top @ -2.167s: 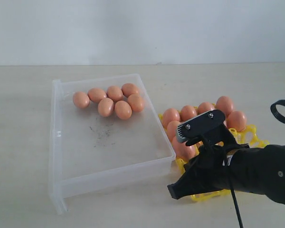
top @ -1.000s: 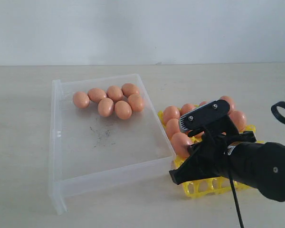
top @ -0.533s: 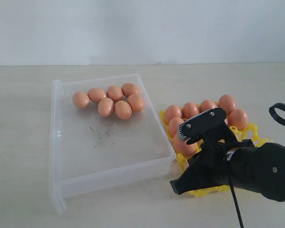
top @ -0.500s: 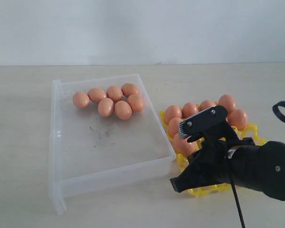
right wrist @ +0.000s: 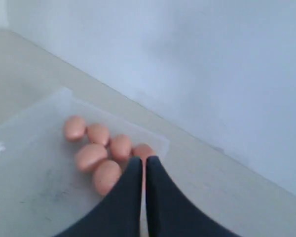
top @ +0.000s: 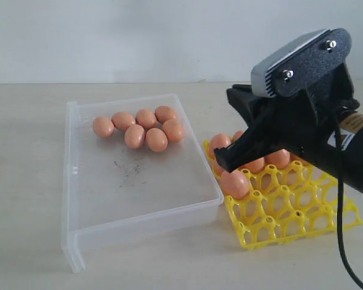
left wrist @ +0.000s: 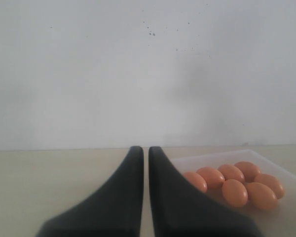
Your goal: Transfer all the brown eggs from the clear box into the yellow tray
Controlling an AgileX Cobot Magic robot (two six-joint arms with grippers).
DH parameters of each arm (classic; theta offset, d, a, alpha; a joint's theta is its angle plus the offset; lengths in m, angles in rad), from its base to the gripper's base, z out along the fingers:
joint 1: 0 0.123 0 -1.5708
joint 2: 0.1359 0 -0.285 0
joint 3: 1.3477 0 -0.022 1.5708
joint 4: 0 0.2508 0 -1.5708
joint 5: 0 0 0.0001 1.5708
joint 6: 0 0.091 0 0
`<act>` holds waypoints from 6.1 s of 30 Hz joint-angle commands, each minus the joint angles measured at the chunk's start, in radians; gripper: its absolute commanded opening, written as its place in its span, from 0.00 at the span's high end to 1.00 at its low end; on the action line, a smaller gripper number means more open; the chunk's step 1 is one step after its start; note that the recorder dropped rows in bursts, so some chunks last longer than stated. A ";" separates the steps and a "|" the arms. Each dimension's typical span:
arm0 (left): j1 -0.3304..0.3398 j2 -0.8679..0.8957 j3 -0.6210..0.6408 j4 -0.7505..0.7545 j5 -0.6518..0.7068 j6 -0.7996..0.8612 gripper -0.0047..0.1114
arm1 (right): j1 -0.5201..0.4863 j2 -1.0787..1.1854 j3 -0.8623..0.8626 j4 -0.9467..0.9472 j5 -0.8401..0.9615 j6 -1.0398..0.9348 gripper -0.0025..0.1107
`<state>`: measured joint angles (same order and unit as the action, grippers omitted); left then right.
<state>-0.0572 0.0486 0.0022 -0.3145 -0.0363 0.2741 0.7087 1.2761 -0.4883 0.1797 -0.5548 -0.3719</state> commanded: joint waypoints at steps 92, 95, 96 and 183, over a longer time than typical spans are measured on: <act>-0.003 0.004 -0.002 -0.005 -0.016 0.005 0.93 | -0.084 1.225 -1.887 -0.112 1.685 0.153 0.55; -0.003 0.004 -0.002 -0.005 -0.016 0.005 0.93 | -0.084 1.229 -1.896 -0.081 1.682 0.131 0.55; -0.003 0.004 -0.002 -0.005 -0.016 0.005 0.93 | -0.084 1.237 -1.896 -0.081 1.680 0.131 0.55; -0.003 0.004 -0.002 -0.005 -0.016 0.005 0.93 | 0.170 1.277 -1.896 -1.597 1.237 1.072 0.98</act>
<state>-0.0572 0.0486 0.0022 -0.3145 -0.0363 0.2741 0.8800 2.5664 -2.3802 -1.5759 0.7653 1.0257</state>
